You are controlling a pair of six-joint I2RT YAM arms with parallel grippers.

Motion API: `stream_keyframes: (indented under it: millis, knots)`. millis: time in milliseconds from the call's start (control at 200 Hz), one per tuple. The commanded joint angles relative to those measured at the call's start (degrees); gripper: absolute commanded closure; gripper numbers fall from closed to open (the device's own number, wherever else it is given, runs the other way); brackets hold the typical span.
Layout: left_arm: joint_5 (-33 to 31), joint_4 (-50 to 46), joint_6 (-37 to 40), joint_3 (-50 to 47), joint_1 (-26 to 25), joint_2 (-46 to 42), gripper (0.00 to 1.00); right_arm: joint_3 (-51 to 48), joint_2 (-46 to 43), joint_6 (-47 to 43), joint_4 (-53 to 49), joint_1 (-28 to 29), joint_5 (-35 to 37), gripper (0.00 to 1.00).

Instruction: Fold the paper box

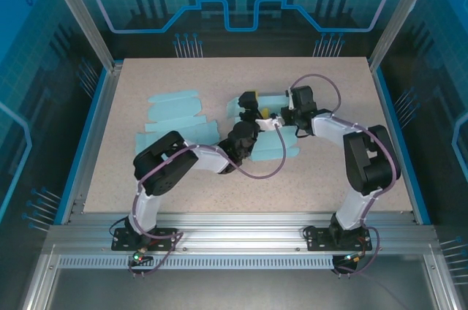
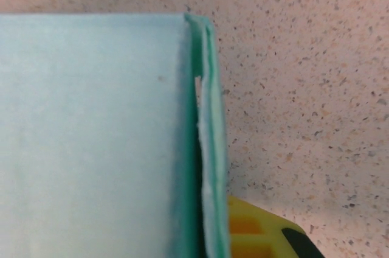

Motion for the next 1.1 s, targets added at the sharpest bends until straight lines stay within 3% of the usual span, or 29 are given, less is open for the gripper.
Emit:
stream_keyframes:
  millis: [0,120,250,340,440,510,770,1096]
  knots:
    - [-12.3,7.3,-4.4,-3.2,-1.3,-5.6,0.01,-1.0,-4.3,-1.5,-1.9,0.5,-1.8,1.00]
    - [-15.8,4.4,-9.8,-6.8,-1.9,-12.1,0.01,-2.0,-7.5,-3.6,-3.5,0.4,-0.3,1.00]
    - [-14.0,-13.4,-24.5,-8.5,-2.0,-22.5,0.01,-4.7,-12.0,-5.3,-3.9,0.4,3.7,1.00]
    - [-6.5,-31.6,-41.5,-8.6,-0.9,-30.4,0.01,-7.4,-15.3,-5.7,-3.1,0.1,4.9,1.00]
    - [9.1,-45.1,-60.6,-9.0,3.7,-37.8,0.01,-12.3,-19.1,-5.8,-0.1,-0.4,4.2,1.00]
    - [14.9,-46.1,-68.0,-10.9,7.2,-40.5,0.01,-15.5,-21.4,-6.2,2.6,-0.7,2.9,1.00]
    - [18.1,-52.5,-81.4,-11.4,12.0,-40.6,0.01,-21.5,-26.8,-3.9,7.3,-3.4,0.8,1.00]
    - [28.1,-41.5,-96.5,-15.8,12.4,-36.5,0.01,-24.8,-29.8,-3.6,10.7,-4.7,-1.2,1.00]
